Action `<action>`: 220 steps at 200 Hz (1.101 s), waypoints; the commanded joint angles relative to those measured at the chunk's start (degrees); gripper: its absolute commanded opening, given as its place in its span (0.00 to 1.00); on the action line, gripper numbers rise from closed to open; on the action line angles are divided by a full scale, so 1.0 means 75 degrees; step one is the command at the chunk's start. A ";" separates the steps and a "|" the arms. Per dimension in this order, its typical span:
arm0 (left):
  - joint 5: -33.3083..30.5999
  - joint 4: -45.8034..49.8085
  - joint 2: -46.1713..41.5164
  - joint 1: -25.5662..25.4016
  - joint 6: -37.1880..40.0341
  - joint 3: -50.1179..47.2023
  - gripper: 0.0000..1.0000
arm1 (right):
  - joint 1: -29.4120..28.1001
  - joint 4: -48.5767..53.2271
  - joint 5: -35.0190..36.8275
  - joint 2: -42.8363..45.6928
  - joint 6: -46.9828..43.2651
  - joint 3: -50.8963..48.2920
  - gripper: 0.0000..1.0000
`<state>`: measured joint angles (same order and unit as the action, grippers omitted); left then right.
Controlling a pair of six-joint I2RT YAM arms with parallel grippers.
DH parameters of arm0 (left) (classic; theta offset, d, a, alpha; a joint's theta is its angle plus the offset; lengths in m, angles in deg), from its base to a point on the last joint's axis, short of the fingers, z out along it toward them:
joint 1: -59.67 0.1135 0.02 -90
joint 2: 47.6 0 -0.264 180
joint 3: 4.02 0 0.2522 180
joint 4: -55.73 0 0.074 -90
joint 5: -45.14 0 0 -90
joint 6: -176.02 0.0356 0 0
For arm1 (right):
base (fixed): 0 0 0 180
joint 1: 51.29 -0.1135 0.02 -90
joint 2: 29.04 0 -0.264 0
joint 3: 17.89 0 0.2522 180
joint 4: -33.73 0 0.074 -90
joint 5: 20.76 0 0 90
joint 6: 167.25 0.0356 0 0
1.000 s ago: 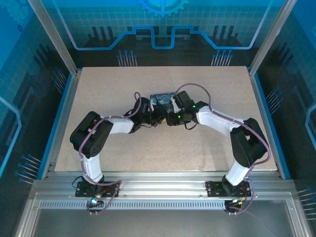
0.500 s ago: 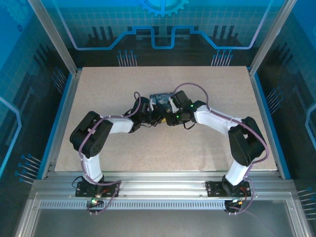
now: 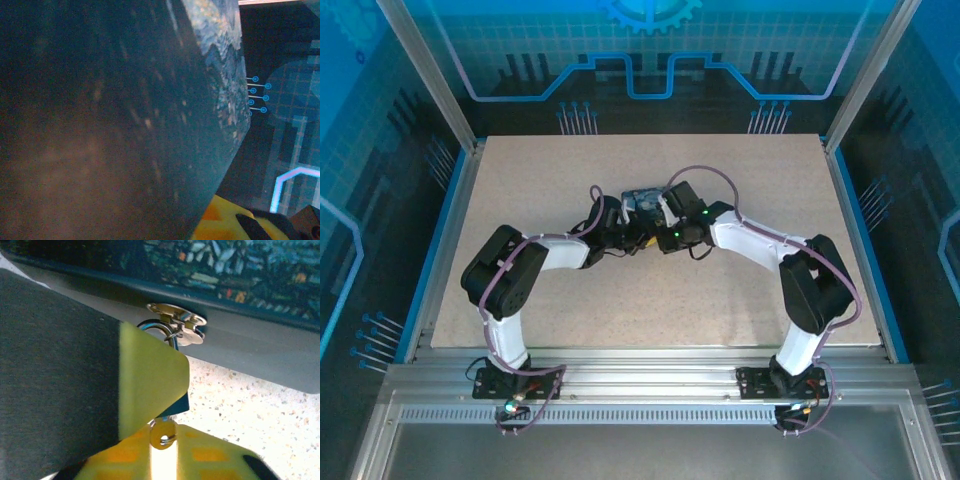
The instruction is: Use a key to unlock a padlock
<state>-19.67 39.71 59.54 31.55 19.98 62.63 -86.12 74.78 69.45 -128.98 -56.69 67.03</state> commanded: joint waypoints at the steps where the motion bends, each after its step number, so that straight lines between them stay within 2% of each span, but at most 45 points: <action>1: 0.0319 -0.0328 -0.0327 0.0007 -0.0015 0.0039 0.00 | -0.0096 -0.0134 0.0036 -0.0127 -0.0024 0.0184 0.05; 12: 0.0313 -0.0328 -0.0339 0.0018 -0.0002 0.0030 0.00 | -0.0101 -0.0149 -0.0030 -0.0128 -0.0035 0.0152 0.00; 141: 0.0274 -0.0313 -0.0269 0.0011 0.0105 -0.0187 0.01 | 0.0038 -0.0957 -0.0775 -0.0049 0.0342 -0.0651 0.00; 168: 0.0239 -0.0334 -0.0233 0.0019 0.0113 -0.0241 0.14 | 0.0072 -0.1123 -0.0880 -0.0155 0.0422 -0.0765 0.00; 198: 0.0015 -0.0107 -0.0324 0.0026 0.0211 -0.0306 0.37 | 0.0132 -0.1346 -0.0944 -0.0187 0.0435 -0.0986 0.00; 220: -0.0031 -0.0172 -0.0348 0.0034 0.0186 -0.0411 0.40 | 0.0231 -0.1406 -0.1017 -0.0222 0.0439 -0.1110 0.00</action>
<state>-20.55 40.76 59.54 31.81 21.03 60.33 -85.25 65.97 64.16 -129.68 -54.13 60.16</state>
